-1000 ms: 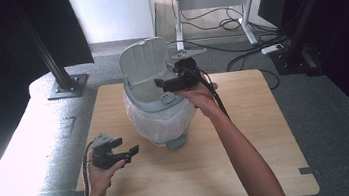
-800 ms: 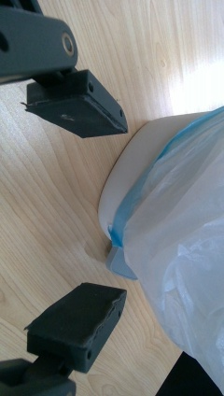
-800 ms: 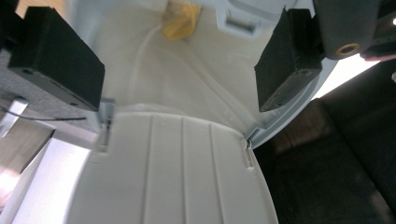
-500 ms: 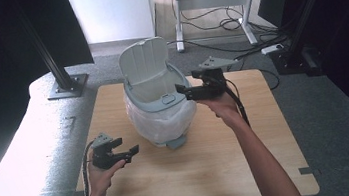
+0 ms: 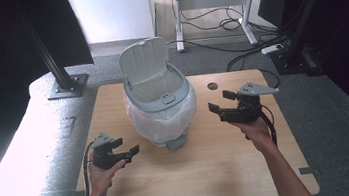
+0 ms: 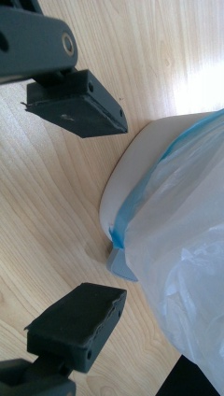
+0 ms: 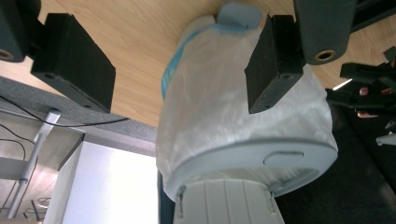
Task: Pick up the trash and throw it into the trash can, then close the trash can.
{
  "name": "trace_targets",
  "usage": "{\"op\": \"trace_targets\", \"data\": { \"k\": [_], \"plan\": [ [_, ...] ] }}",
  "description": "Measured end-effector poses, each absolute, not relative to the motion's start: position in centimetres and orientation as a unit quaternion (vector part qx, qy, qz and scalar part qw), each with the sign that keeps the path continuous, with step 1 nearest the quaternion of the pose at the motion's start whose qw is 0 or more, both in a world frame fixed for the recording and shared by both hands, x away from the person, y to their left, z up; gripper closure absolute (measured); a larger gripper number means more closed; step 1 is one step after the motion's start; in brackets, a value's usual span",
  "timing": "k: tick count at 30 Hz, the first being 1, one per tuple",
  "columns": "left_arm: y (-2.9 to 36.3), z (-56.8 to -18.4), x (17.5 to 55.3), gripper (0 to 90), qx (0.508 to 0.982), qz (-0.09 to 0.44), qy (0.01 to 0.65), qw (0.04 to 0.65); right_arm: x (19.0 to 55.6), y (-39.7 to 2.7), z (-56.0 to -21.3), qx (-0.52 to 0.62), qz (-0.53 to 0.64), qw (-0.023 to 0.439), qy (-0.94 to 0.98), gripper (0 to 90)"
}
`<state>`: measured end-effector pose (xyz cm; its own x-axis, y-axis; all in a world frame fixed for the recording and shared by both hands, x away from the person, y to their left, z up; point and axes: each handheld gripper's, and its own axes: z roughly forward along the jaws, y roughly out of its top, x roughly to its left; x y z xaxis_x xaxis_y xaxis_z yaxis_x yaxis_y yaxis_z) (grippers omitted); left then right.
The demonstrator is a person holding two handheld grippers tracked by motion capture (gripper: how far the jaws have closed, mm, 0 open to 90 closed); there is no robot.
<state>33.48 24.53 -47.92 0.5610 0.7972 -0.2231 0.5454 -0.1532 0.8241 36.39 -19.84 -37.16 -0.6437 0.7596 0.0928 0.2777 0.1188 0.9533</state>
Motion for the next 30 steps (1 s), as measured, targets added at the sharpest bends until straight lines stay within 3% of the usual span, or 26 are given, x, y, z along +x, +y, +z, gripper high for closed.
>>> {"op": "trace_targets", "data": {
  "k": [14, 30],
  "plan": [
    [24.6, -47.7, 33.3, 17.9, 0.741, 0.128, 0.448, 0.483, 32.7, -24.1, -42.8, 0.396, 0.551, 0.221, 0.701, 26.3],
    [24.7, -46.3, 32.8, 18.6, 0.726, 0.133, 0.44, 0.512, 31.8, -24.9, -46.5, 0.406, 0.537, 0.21, 0.709, 27.4]
  ]
}}
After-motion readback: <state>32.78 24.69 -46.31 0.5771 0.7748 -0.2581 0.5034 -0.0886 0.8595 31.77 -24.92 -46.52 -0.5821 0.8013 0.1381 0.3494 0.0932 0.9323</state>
